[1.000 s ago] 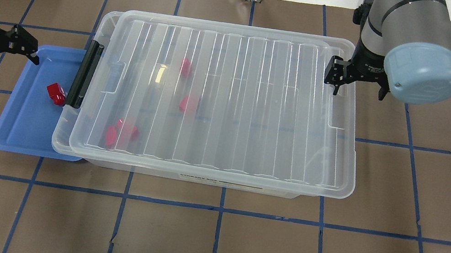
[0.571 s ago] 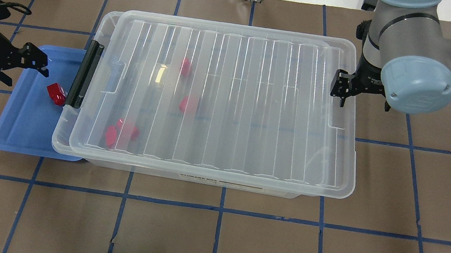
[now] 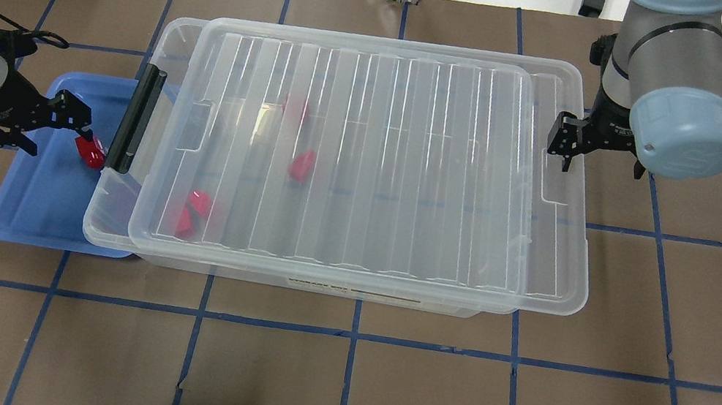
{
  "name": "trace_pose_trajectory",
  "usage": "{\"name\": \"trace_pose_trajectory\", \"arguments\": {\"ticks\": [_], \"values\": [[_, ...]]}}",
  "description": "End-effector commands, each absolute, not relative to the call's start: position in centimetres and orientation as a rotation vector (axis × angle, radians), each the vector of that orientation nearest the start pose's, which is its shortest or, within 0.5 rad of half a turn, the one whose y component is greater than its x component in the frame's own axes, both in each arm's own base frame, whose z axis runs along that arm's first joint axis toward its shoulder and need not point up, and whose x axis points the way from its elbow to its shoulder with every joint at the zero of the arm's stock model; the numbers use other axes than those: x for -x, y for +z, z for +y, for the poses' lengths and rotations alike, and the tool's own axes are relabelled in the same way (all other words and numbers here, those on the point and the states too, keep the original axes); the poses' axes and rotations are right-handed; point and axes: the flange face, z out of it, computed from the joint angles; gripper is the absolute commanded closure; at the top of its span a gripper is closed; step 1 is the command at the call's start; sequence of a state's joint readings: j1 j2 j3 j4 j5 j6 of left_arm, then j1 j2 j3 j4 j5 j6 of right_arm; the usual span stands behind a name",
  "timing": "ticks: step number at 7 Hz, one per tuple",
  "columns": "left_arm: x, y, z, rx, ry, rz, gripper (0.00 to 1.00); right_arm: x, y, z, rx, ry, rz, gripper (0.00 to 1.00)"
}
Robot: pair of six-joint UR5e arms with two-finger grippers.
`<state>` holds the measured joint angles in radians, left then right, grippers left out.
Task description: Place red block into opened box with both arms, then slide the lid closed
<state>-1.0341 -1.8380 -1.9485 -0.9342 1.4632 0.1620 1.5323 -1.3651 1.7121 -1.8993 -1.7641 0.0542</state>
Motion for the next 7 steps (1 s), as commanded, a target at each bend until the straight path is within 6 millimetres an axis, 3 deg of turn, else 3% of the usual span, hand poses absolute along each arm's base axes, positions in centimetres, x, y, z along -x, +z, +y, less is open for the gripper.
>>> {"name": "trace_pose_trajectory", "arguments": {"ticks": [1,3,6,7], "values": [[-14.4,22.6,-52.6,0.617,-0.019,3.192,0.00,-6.2,34.7,-56.1,-0.230,0.046,3.349,0.00],[-14.7,21.9,-53.1,0.625,-0.060,3.181,0.00,-5.1,34.7,-56.2,-0.256,0.050,3.348,0.00],[-14.4,19.0,-54.0,0.722,0.007,3.176,0.00,-1.5,35.2,-56.2,-0.333,0.060,3.340,0.00],[-14.5,18.6,-54.4,0.720,-0.042,3.168,0.06,-0.5,35.3,-56.3,-0.359,0.062,3.339,0.00]]}}
